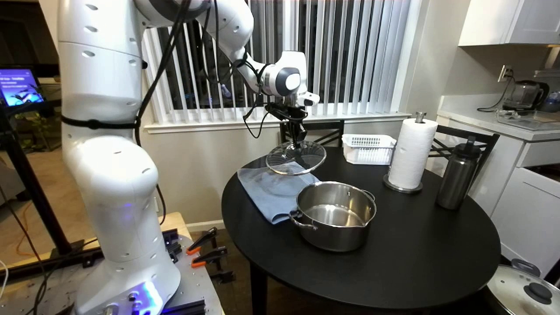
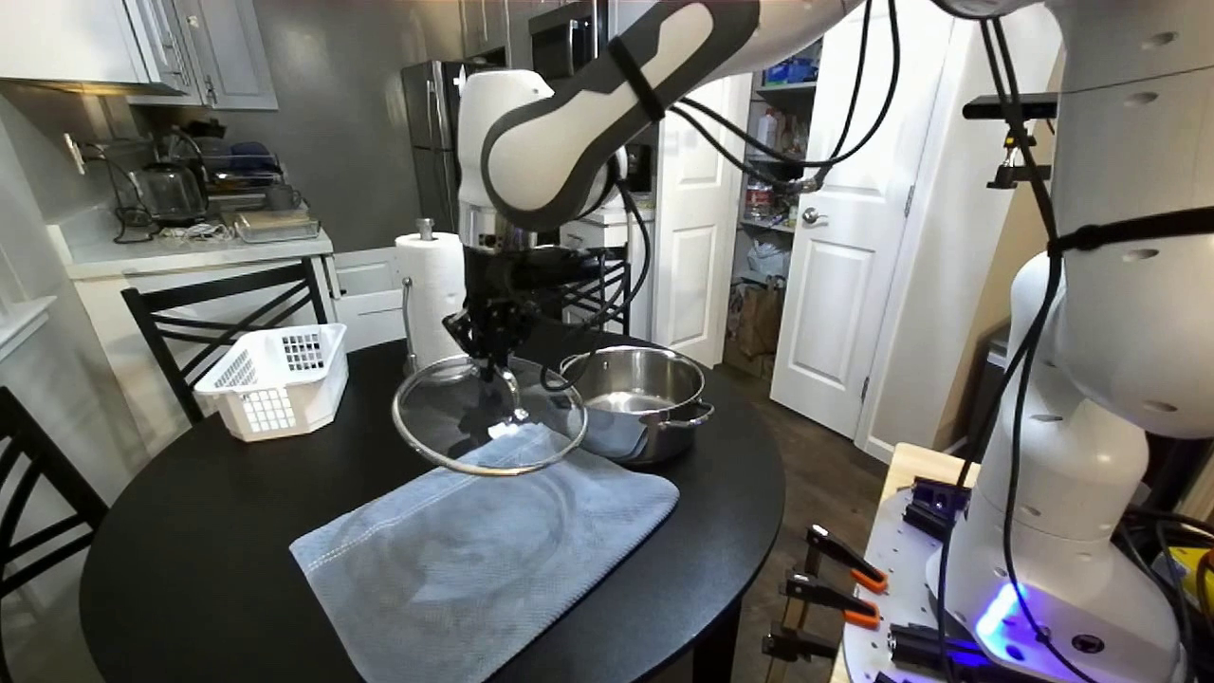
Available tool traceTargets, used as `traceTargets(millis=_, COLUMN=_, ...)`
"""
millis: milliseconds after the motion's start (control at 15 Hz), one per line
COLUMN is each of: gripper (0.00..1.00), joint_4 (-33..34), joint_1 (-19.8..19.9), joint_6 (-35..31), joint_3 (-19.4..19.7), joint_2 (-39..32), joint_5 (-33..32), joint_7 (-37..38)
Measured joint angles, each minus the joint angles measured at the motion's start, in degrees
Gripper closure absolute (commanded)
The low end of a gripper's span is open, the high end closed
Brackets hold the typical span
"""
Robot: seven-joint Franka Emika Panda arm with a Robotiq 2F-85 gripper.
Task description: Pick up the clear silver lined lid and put it on the silver pot
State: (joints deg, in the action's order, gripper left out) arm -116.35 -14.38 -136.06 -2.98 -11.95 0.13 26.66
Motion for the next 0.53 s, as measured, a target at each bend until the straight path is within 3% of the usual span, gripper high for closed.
traceTargets(millis=267, gripper=0.96, joint_4=-5.7, joint_1=4.8, joint_6=0.5, joint_3=0.7, joint_2=8.2, joint_5=3.4, joint_7=-0.6)
traceTargets(millis=533, gripper=0.96, joint_4=-8.2, joint_1=9.9, joint_6=1.3, joint_3=2.9, joint_2=11.8, joint_5=6.1, joint_7=-2.8)
